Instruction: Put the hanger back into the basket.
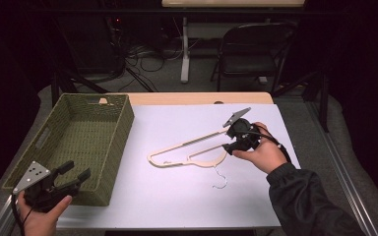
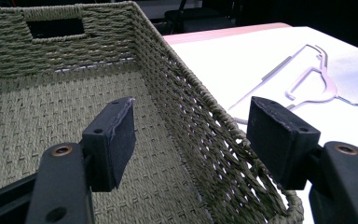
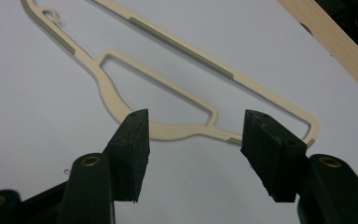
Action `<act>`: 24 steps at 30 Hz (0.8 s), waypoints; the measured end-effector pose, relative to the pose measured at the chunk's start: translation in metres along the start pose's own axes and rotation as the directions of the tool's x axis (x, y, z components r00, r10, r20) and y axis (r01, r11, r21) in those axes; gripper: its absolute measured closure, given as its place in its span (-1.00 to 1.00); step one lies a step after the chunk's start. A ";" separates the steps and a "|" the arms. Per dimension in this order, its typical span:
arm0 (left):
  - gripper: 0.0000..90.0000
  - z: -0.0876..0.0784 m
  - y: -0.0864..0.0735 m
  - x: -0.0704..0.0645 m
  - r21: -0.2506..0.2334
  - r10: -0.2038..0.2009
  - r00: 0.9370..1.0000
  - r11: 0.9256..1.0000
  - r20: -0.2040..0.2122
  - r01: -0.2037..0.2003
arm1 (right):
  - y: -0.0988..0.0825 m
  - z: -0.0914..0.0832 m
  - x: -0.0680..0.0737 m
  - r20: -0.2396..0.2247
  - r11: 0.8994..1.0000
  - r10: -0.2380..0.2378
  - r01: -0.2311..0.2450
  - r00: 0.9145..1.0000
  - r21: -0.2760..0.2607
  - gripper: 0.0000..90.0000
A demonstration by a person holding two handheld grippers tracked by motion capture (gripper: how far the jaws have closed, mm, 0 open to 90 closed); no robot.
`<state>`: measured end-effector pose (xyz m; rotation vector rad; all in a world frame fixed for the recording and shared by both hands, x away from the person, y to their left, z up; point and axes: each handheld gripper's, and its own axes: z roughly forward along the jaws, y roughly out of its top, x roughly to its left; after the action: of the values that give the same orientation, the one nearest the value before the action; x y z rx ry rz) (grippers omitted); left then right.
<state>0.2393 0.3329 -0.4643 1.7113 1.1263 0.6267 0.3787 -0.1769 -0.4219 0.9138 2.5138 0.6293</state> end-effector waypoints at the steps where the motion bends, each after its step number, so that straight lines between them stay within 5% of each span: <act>1: -0.28 0.000 0.000 0.000 0.000 0.000 1.000 1.000 0.000 0.000 | 0.002 0.001 0.000 -0.003 1.000 0.000 0.000 1.000 -0.003 -0.07; 4: -0.28 0.001 0.000 0.000 0.001 0.001 1.000 1.000 0.004 -0.001 | 0.006 0.008 0.002 -0.009 0.999 -0.003 0.003 1.000 -0.044 -0.07; 5: -0.28 0.001 0.000 0.000 0.002 0.002 1.000 1.000 0.005 -0.002 | 0.009 0.008 0.002 0.001 1.000 -0.012 0.012 1.000 -0.029 -0.05; 6: -0.28 0.001 0.000 0.000 0.004 0.004 1.000 1.000 0.005 -0.004 | 0.013 0.004 0.000 -0.019 0.998 -0.032 0.033 0.999 0.047 -0.04; 8: -0.28 0.001 0.000 0.000 0.004 0.004 1.000 1.000 0.005 -0.004 | 0.014 0.011 0.000 -0.028 1.000 -0.012 0.011 1.000 -0.016 -0.02; 9: -0.28 0.001 0.000 0.000 0.003 0.002 1.000 1.000 0.004 -0.002 | 0.017 0.009 -0.001 -0.034 0.998 -0.019 0.021 0.999 0.051 -0.02; 11: -0.28 0.001 0.000 0.000 0.002 -0.002 1.000 1.000 0.004 0.002 | 0.018 0.014 -0.001 -0.043 0.998 -0.013 0.016 0.999 0.057 -0.01; 12: -0.28 0.001 0.000 0.000 0.003 -0.002 1.000 1.000 0.004 0.002 | 0.020 0.013 -0.002 -0.047 0.994 -0.025 0.030 0.999 0.109 0.01; 16: -0.28 0.001 0.000 0.000 0.005 -0.001 1.000 1.000 0.002 0.001 | 0.019 0.027 -0.003 -0.075 0.997 -0.009 0.015 0.997 0.079 0.08; 17: -0.28 0.001 0.000 0.000 0.005 -0.001 1.000 1.000 0.001 0.001 | 0.021 0.026 -0.004 -0.075 0.993 -0.021 0.029 0.997 0.112 0.08; 18: -0.28 0.001 0.000 0.000 0.005 -0.002 1.000 1.000 0.001 0.002 | 0.020 0.031 -0.003 -0.072 0.998 -0.010 0.015 0.997 0.068 0.08; 24: -0.28 0.001 0.000 0.000 0.006 -0.001 1.000 1.000 0.003 0.001 | 0.025 0.037 -0.005 -0.092 0.991 -0.014 0.025 0.996 0.128 0.13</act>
<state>0.2404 0.3326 -0.4649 1.7162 1.1275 0.6211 0.4129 -0.1528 -0.4387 0.9235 2.6681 0.5177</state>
